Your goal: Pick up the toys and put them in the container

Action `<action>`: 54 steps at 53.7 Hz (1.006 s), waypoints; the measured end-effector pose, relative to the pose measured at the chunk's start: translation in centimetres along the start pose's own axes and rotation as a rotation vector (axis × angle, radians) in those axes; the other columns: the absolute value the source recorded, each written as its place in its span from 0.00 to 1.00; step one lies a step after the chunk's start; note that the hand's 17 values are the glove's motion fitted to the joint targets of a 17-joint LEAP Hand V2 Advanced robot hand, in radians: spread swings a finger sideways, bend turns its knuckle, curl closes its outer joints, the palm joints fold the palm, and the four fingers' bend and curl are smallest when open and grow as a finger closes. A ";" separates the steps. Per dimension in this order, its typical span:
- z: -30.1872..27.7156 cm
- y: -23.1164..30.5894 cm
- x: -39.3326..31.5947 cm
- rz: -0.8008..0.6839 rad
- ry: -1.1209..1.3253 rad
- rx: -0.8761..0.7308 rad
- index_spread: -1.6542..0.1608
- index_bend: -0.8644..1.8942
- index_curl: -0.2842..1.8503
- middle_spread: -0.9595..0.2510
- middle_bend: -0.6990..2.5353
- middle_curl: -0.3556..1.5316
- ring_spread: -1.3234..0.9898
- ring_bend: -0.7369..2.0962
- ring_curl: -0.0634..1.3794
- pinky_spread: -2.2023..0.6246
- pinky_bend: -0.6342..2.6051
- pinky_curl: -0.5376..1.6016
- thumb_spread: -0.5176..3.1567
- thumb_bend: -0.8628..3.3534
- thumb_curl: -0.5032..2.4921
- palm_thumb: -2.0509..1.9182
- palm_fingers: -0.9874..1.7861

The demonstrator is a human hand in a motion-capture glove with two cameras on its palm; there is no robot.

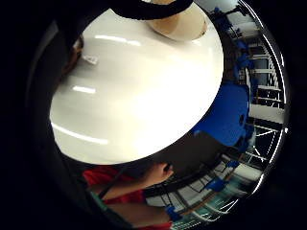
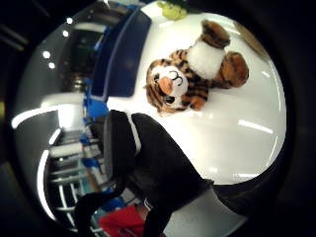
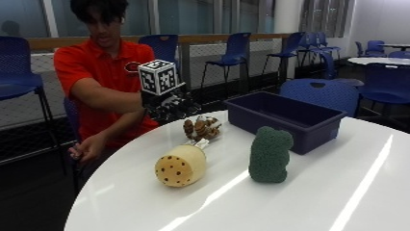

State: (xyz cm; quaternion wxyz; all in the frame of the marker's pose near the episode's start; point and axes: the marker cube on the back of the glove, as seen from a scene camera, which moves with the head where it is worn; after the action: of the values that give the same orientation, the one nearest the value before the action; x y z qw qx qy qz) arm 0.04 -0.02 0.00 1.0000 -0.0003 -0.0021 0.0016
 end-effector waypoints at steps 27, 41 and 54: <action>0.7 0.0 0.5 0.004 -0.001 -0.013 0.74 0.38 0.24 0.71 0.27 0.28 0.55 0.32 0.09 0.79 0.36 0.36 0.42 0.18 0.18 0.48 0.31; 1.6 -0.3 0.8 0.005 -0.034 -0.021 0.73 0.38 0.26 0.71 0.26 0.30 0.55 0.32 0.11 0.79 0.36 0.38 0.43 0.18 0.18 0.48 0.31; 1.9 -1.9 -2.0 -0.044 -0.012 0.001 0.73 0.37 0.26 0.71 0.26 0.31 0.55 0.32 0.12 0.79 0.36 0.39 0.42 0.18 0.18 0.47 0.30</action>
State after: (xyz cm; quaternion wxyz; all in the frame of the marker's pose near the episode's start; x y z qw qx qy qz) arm -1.97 -1.95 1.91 0.9998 0.0004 -0.0080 -0.0206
